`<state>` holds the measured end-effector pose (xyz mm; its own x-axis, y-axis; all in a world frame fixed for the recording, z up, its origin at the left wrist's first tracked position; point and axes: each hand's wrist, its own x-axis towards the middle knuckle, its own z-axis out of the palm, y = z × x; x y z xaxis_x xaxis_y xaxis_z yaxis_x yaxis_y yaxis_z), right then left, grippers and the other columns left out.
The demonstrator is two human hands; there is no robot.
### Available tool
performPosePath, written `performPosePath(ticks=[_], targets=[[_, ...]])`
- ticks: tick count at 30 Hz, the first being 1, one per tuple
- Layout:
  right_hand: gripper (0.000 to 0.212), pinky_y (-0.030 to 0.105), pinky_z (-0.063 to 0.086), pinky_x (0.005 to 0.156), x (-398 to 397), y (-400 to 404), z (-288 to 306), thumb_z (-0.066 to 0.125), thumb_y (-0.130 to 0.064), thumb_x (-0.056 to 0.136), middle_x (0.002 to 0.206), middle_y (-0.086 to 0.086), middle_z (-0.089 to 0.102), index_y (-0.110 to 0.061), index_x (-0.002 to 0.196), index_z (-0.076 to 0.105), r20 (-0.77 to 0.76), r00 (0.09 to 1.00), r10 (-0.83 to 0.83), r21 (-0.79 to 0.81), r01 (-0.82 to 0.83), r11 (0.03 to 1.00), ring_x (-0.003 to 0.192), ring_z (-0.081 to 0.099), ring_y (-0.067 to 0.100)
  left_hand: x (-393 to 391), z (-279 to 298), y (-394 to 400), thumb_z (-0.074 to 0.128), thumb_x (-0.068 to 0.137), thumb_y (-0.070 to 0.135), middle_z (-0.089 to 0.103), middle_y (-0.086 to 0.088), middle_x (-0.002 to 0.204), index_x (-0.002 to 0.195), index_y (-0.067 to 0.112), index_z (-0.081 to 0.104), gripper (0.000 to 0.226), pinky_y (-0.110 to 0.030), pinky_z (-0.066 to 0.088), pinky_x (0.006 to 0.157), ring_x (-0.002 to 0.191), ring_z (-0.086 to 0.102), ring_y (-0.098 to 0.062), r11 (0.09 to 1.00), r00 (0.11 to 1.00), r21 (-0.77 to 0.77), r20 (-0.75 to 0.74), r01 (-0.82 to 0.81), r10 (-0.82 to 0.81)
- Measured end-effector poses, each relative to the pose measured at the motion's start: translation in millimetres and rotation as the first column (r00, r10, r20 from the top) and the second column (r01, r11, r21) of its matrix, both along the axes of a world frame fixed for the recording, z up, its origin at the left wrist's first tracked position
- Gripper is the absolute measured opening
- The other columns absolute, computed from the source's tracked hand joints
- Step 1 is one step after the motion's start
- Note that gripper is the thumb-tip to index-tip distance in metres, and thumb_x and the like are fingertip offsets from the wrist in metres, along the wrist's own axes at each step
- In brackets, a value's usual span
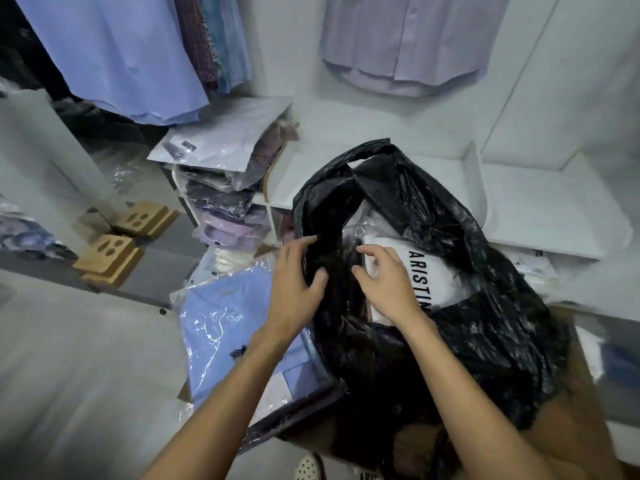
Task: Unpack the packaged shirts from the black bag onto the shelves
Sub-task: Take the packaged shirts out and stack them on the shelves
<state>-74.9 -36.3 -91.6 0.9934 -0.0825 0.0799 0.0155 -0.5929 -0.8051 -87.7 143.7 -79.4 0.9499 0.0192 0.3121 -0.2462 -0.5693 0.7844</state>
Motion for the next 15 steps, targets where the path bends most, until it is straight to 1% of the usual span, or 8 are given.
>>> performPosePath(ticks=[3, 5, 6, 8, 10, 11, 13, 15], targets=[[0.049, 0.054, 0.030, 0.118, -6, -42, 0, 0.065, -0.033, 0.092, 0.143, -0.006, 0.054, -0.031, 0.140, 0.056, 0.004, 0.990, -0.142, -0.264, 0.138, 0.954, 0.138, 0.045, 0.024, 25, 8, -44, 0.064, 0.083, 0.002, 0.060, 0.000, 0.116, 0.123, 0.013, 0.065, 0.041, -0.009, 0.039, 0.091, 0.100, 0.057, -0.009, 0.972, 0.976, 0.088, -0.030, 0.219, -0.217], [0.058, 0.062, 0.017, 0.120, -11, -67, 6, 0.063, -0.040, 0.093, 0.153, -0.009, 0.045, -0.032, 0.148, 0.047, 0.041, 0.976, -0.212, -0.388, 0.211, 0.897, 0.148, 0.031, 0.023, 47, 11, -69, 0.060, 0.086, 0.001, 0.063, -0.004, 0.119, 0.121, 0.011, 0.069, 0.037, -0.021, 0.045, 0.092, 0.092, 0.061, -0.014, 0.910, 0.930, 0.199, -0.132, 0.364, -0.343], [0.062, 0.065, 0.014, 0.120, -13, -80, 11, 0.062, -0.041, 0.094, 0.159, -0.008, 0.039, -0.033, 0.152, 0.041, 0.054, 0.971, -0.234, -0.427, 0.234, 0.873, 0.153, 0.022, 0.023, 58, 12, -81, 0.058, 0.089, 0.001, 0.064, -0.006, 0.125, 0.122, 0.010, 0.069, 0.036, -0.024, 0.044, 0.098, 0.099, 0.063, -0.018, 0.863, 0.899, 0.259, -0.194, 0.434, -0.394], [0.071, 0.069, 0.009, 0.118, -16, -105, 21, 0.061, -0.041, 0.095, 0.167, -0.006, 0.025, -0.034, 0.158, 0.030, 0.040, 0.965, -0.259, -0.494, 0.245, 0.835, 0.158, 0.007, 0.025, 77, 15, -107, 0.054, 0.094, 0.003, 0.060, -0.009, 0.138, 0.130, 0.010, 0.066, 0.039, -0.024, 0.036, 0.108, 0.125, 0.058, -0.023, 0.733, 0.821, 0.374, -0.305, 0.569, -0.482], [0.078, 0.071, 0.005, 0.118, -16, -131, 32, 0.063, -0.041, 0.093, 0.170, -0.005, 0.017, -0.035, 0.161, 0.023, -0.006, 0.959, -0.282, -0.562, 0.230, 0.794, 0.158, 0.000, 0.030, 90, 18, -135, 0.054, 0.098, 0.012, 0.052, -0.010, 0.149, 0.143, 0.011, 0.055, 0.045, -0.029, 0.033, 0.112, 0.138, 0.047, -0.027, 0.591, 0.749, 0.459, -0.401, 0.663, -0.527], [0.081, 0.072, 0.003, 0.117, -17, -143, 36, 0.064, -0.040, 0.092, 0.171, -0.005, 0.016, -0.035, 0.161, 0.022, -0.022, 0.955, -0.297, -0.599, 0.225, 0.769, 0.158, -0.003, 0.032, 95, 18, -148, 0.056, 0.100, 0.019, 0.046, -0.012, 0.154, 0.150, 0.014, 0.045, 0.052, -0.032, 0.033, 0.113, 0.141, 0.043, -0.029, 0.549, 0.727, 0.478, -0.435, 0.686, -0.531], [0.082, 0.072, -0.002, 0.117, -18, -162, 42, 0.065, -0.035, 0.090, 0.170, -0.005, 0.017, -0.037, 0.160, 0.023, -0.027, 0.948, -0.317, -0.660, 0.221, 0.718, 0.158, -0.006, 0.034, 103, 15, -169, 0.060, 0.098, 0.038, 0.034, -0.014, 0.161, 0.160, 0.023, 0.022, 0.074, -0.041, 0.036, 0.115, 0.144, 0.039, -0.033, 0.510, 0.716, 0.502, -0.492, 0.698, -0.496], [0.078, 0.072, -0.005, 0.116, -21, -176, 47, 0.061, -0.030, 0.092, 0.170, -0.005, 0.018, -0.040, 0.159, 0.024, -0.035, 0.944, -0.329, -0.690, 0.215, 0.691, 0.157, -0.008, 0.035, 112, 10, -181, 0.061, 0.092, 0.059, 0.024, -0.012, 0.166, 0.162, 0.032, 0.005, 0.094, -0.045, 0.035, 0.116, 0.147, 0.034, -0.035, 0.461, 0.719, 0.552, -0.554, 0.695, -0.420]])
